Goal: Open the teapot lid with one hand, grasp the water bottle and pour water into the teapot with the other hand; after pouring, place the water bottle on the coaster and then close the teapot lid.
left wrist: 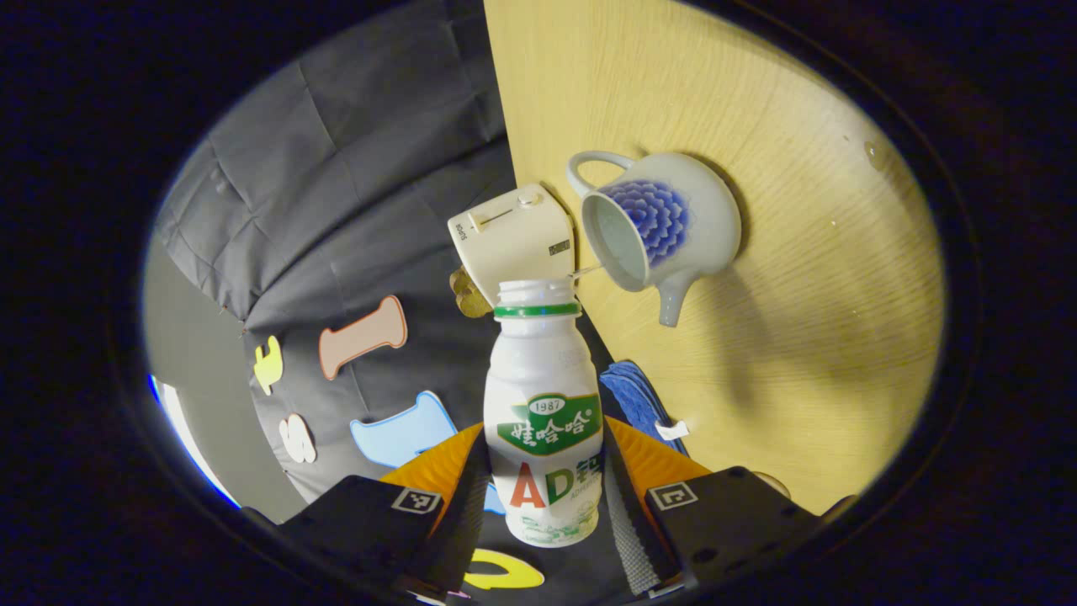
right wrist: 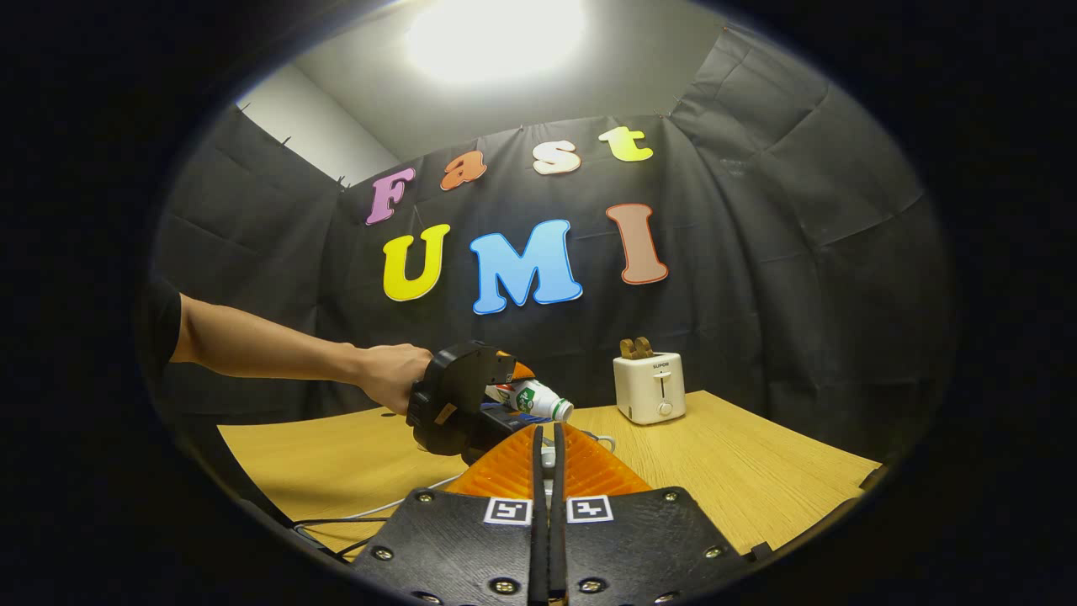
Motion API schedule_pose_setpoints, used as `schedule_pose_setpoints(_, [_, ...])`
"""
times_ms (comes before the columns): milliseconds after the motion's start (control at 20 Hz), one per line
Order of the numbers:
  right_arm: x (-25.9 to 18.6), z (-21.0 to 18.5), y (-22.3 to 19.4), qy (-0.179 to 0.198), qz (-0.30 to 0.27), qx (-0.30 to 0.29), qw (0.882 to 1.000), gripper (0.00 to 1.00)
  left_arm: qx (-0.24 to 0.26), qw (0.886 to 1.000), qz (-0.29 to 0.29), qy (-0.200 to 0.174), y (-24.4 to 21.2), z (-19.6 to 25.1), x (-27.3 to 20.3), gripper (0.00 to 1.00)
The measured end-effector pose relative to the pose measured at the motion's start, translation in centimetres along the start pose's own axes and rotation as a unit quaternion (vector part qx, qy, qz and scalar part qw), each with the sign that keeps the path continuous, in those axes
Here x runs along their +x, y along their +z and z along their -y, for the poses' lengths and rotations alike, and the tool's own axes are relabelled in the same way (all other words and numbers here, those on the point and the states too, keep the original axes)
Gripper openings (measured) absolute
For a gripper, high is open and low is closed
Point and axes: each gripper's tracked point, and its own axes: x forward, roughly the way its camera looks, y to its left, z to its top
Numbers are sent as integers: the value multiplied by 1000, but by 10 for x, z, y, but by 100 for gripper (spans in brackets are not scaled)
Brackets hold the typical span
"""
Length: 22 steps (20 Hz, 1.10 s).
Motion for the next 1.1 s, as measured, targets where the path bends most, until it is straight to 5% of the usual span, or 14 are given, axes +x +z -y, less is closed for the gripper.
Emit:
schedule_pose_setpoints(300, [-1, 0, 0, -1, 0, -1, 1000, 1, -5, 1000, 6, 1, 4, 2, 2, 74])
schedule_pose_setpoints(600, [1, 1, -2, 1, -3, 6, 1000, 0, -20, 1000, 11, -12, 6, 10, 4, 80])
schedule_pose_setpoints(1100, [-4, -3, 8, 3, 10, 3, 1000, 0, -119, 992, 30, -32, 15, 29, 2, 75])
